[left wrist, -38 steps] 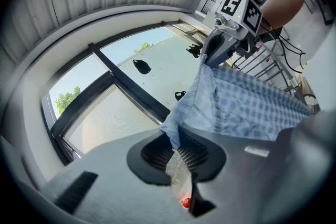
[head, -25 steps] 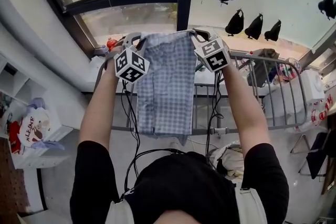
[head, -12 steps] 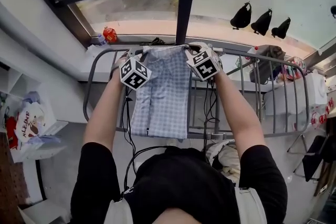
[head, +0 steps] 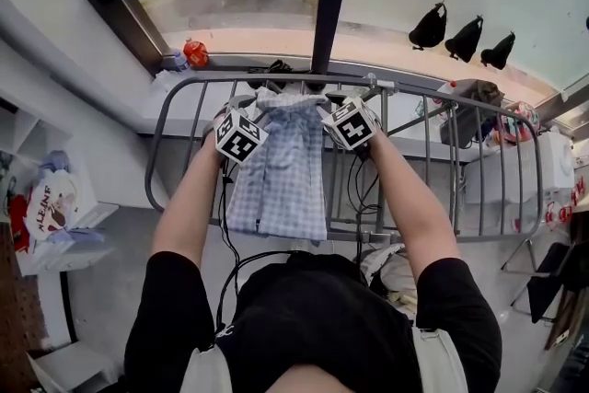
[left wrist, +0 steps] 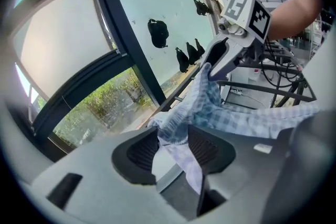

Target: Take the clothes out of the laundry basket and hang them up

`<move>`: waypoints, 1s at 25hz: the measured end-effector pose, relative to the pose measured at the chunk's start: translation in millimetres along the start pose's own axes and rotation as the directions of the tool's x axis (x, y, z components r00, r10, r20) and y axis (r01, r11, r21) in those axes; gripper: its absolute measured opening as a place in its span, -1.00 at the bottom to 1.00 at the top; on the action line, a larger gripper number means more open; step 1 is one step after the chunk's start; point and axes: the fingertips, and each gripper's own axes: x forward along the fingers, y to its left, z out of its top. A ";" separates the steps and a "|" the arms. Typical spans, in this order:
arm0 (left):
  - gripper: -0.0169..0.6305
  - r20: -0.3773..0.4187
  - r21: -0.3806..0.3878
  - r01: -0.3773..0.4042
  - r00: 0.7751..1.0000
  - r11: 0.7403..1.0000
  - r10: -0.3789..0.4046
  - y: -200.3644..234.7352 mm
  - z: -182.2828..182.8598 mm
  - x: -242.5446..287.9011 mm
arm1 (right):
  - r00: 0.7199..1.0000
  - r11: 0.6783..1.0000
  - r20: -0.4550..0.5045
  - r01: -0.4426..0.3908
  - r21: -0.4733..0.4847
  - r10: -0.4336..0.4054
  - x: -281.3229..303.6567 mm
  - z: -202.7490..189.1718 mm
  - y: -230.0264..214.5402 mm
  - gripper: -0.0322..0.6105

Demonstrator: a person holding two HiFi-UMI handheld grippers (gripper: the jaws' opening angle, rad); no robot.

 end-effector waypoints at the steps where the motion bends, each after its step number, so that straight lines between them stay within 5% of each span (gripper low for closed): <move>1: -0.31 0.008 -0.016 0.013 1.000 1.000 -0.012 -2.3 -1.1 -1.5 | 0.999 0.999 0.012 -0.031 0.014 0.031 -0.2 -0.3 6.7 -0.35; 4: -0.16 0.058 -0.055 0.024 0.998 0.998 -0.021 -3.9 2.0 -9.7 | 0.995 0.995 0.052 -0.088 0.045 0.086 -5.7 1.6 20.5 -0.05; 11: -0.36 0.281 -0.170 -0.089 0.950 0.982 0.135 10.1 44.1 -62.1 | 0.953 0.985 0.301 -0.076 0.153 0.027 -58.3 39.3 22.9 -0.13; 15: -0.85 0.373 -0.260 -0.167 0.891 0.951 0.258 17.1 66.1 -105.7 | 0.870 0.964 0.472 0.013 0.264 -0.141 -109.5 72.7 14.2 -0.61; 17: -0.93 0.410 -0.323 -0.168 0.862 0.931 0.298 16.9 74.1 -127.5 | 0.821 0.950 0.527 0.058 0.306 -0.219 -135.0 86.1 16.1 -0.85; 21: -0.93 0.458 -0.419 -0.109 0.832 0.901 0.314 7.4 86.6 -161.8 | 0.740 0.931 0.590 0.137 0.338 -0.323 -175.9 104.8 28.2 -0.86; 25: -0.93 0.499 -0.431 -0.054 0.818 0.901 0.288 -9.1 100.4 -196.3 | 0.679 0.904 0.605 0.235 0.357 -0.416 -207.0 110.7 46.6 -0.86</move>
